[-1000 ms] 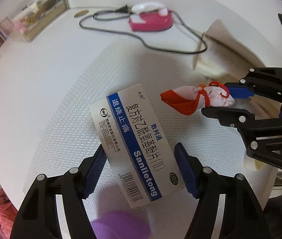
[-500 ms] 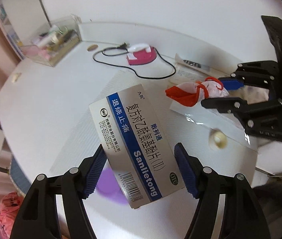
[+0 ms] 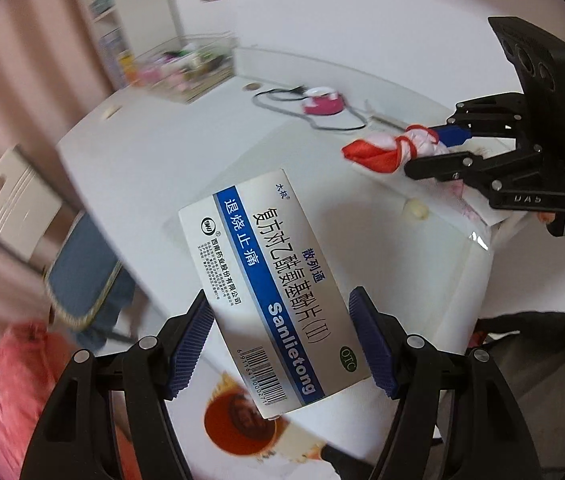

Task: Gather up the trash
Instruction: 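Carry the sock bundle and Sanlietong box with both tools over the orange bin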

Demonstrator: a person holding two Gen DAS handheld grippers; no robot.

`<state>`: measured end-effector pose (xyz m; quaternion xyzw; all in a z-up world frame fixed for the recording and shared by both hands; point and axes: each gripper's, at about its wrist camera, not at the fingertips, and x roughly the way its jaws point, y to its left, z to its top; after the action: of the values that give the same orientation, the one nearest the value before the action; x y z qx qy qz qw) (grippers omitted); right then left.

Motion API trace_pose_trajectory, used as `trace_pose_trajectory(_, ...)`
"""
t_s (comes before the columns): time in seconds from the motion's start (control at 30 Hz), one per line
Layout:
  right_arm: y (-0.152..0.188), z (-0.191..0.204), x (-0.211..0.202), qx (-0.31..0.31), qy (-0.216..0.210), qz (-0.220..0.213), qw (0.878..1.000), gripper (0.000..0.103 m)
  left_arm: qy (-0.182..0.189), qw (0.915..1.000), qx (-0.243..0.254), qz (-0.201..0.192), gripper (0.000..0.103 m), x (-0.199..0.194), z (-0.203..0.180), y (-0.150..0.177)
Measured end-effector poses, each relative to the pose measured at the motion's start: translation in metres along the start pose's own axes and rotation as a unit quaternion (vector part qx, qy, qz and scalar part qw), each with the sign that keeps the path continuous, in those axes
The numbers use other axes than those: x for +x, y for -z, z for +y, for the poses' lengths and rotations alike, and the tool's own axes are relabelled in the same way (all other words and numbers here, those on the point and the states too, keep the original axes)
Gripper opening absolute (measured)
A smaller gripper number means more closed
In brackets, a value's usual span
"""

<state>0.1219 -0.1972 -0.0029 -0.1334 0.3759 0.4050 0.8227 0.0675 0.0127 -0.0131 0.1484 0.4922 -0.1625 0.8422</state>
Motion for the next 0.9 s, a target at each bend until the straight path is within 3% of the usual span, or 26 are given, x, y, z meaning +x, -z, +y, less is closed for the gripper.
trace_pose_trajectory(0.23,-0.016,0.066,0.02,-0.056,-0.075,0.011,0.996,0.027,-0.035,0.996,-0.082,0.005,0.07,-0.035,0.023,0.067)
trace_pose_trajectory(0.47,-0.038,0.147,0.058,-0.115,-0.146,0.032,0.982,0.027,-0.054,0.9836,-0.171,0.02,0.07,-0.05,0.054,0.135)
trace_pose_trajectory(0.73,-0.056,0.233,0.116,-0.141,-0.189,0.062,0.97,0.027,-0.051,0.969,-0.238,0.043,0.07,-0.039,0.099,0.194)
trace_pose_trajectory(0.9,-0.056,0.276,0.167,-0.141,-0.203,0.095,0.964,0.027,-0.03,0.961,-0.269,0.054,0.07,-0.019,0.125,0.226)
